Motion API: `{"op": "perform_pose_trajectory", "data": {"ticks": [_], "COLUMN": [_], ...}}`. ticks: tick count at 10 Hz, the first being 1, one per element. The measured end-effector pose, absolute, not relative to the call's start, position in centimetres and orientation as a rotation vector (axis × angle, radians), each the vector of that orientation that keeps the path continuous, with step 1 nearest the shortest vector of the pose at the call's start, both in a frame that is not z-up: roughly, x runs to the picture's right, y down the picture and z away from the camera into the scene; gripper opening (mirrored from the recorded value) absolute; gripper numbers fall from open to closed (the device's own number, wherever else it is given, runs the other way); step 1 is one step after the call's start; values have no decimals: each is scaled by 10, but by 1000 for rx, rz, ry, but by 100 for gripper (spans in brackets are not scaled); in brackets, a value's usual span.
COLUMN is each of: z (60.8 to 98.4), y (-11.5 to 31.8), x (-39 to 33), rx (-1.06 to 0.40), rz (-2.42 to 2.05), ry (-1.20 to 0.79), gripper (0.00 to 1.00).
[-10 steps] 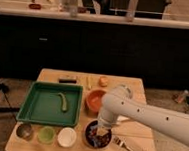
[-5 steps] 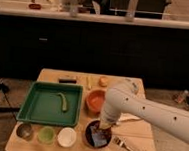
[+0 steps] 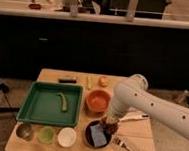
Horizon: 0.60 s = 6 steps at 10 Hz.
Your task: Place grapes in table surface
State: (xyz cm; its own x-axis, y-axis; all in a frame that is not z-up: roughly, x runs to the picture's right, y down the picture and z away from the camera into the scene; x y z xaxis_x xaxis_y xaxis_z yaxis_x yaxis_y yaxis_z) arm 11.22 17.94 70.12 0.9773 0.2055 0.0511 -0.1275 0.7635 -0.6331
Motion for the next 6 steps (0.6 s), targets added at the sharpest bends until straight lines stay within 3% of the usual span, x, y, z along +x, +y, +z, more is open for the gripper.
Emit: {"op": "perform_pose_trajectory", "data": {"ticks": [6], "z": [715], "y": [169], "x": [187], "rx": [-686], "rz": [295], "ry": [-32], "gripper": [0]}}
